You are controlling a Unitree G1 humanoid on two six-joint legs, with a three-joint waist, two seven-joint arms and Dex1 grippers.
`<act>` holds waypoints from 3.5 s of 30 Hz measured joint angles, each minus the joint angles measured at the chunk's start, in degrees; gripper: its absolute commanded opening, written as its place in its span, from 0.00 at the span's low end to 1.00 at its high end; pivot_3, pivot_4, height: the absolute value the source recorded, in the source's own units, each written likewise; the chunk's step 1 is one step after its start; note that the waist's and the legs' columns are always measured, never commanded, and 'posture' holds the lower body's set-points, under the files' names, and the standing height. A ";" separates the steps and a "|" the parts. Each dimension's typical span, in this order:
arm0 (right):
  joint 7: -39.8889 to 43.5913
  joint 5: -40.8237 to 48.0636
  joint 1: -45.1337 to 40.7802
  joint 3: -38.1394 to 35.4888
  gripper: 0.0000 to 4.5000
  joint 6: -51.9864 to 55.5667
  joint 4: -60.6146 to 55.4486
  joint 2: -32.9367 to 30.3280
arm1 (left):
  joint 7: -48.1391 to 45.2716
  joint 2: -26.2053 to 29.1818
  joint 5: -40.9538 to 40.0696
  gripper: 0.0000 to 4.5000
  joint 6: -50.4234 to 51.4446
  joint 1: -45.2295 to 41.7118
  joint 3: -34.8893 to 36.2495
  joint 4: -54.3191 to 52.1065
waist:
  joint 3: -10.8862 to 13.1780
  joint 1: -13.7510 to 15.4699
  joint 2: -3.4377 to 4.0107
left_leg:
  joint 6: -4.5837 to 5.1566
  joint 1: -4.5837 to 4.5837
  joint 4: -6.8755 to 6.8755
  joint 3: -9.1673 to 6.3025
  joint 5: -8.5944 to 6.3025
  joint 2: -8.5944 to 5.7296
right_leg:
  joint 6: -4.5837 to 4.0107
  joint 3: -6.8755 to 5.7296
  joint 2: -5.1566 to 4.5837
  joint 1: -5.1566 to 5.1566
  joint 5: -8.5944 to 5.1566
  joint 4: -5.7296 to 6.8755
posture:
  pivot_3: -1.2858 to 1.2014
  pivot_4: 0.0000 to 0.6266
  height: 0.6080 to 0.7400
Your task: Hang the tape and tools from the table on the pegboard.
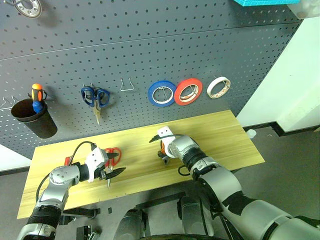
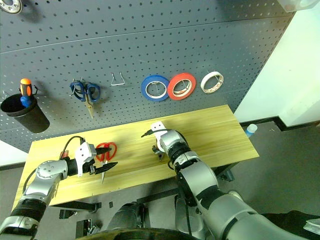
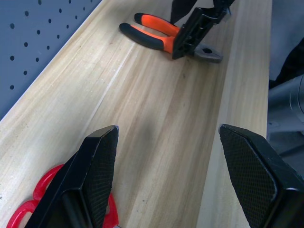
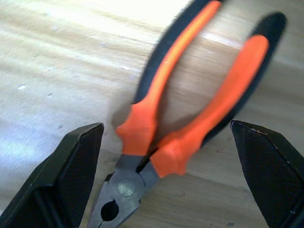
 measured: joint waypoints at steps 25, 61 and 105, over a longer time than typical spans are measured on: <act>12.06 -1.74 6.04 7.76 0.99 7.75 -16.01 -5.50 | 0.74 -1.05 0.00 0.79 0.20 -0.03 0.26 -0.92 | 0.00 0.10 0.00 | 0.00 -0.01 0.00 0.02 0.00 0.03 | 0.01 0.04 0.05 -0.02 -0.01 -0.01 | 0.48 0.18 1.00; 20.88 -2.78 12.41 8.50 0.47 -15.94 -20.76 -13.11 | 3.68 -2.13 -11.95 0.79 6.33 8.79 9.48 -16.92 | 0.03 0.28 0.04 | -0.02 -0.18 -0.07 0.09 -0.02 0.09 | 0.14 0.22 0.14 -0.20 -0.09 -0.10 | 0.48 0.17 1.00; 26.67 13.85 -17.45 -8.98 0.47 -68.44 -5.24 -1.44 | 24.79 -10.27 -18.65 0.79 9.15 16.48 24.79 -42.71 | 4.60 2.73 -0.46 | -0.03 -0.95 -0.29 0.23 -0.01 0.23 | -0.20 0.30 0.29 -1.17 -0.06 -0.07 | 0.54 0.37 1.00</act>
